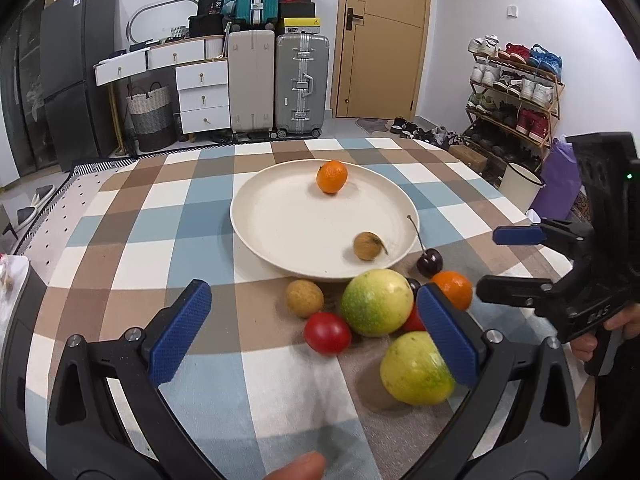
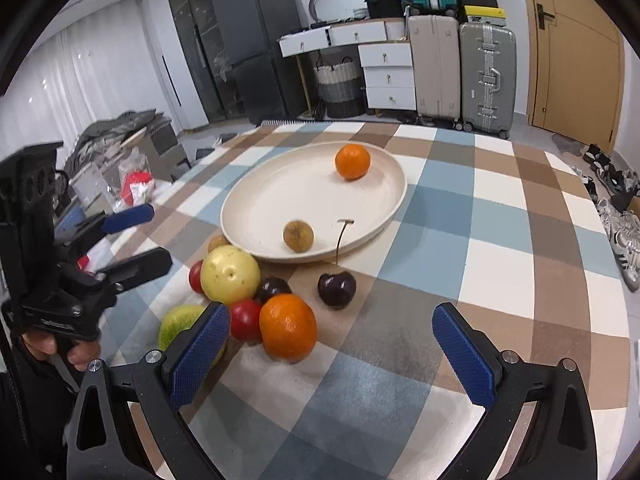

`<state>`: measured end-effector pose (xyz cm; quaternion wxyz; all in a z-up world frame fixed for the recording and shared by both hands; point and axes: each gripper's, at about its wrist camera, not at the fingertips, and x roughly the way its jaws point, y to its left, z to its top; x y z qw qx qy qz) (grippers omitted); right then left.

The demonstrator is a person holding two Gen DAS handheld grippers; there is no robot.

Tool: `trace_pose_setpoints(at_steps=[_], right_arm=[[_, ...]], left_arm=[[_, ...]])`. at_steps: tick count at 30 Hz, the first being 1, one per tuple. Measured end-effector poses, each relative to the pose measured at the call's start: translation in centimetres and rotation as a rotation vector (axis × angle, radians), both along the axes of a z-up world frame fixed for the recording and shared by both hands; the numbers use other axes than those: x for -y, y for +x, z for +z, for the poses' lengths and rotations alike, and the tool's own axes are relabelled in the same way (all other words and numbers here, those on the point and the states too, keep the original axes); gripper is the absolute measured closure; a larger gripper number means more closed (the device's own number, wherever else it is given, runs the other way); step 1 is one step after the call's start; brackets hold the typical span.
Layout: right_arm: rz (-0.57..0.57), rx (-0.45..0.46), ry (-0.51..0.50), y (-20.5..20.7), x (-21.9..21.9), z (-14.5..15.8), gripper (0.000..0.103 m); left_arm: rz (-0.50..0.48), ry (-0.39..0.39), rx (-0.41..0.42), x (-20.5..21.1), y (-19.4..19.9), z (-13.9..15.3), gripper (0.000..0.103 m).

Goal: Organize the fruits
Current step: 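Move the left tool to a large green citrus while the right tool approaches another orange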

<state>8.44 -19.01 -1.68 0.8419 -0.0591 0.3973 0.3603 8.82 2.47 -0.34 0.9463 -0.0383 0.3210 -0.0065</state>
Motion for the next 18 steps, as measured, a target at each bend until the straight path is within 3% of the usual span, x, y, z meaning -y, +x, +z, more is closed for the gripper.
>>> trace_pose_setpoints(at_steps=[12, 18], right_arm=[[0.061, -0.023, -0.060, -0.6, -0.9, -1.0, 0.001], [0.077, -0.023, -0.092, -0.8, -1.3, -1.4, 0.009]], left_arm=[[-0.014, -0.013, -0.044, 2.4, -3.1, -0.8, 0.000], [-0.042, 0.007, -0.068, 4.3, -3.3, -1.3, 0.000]])
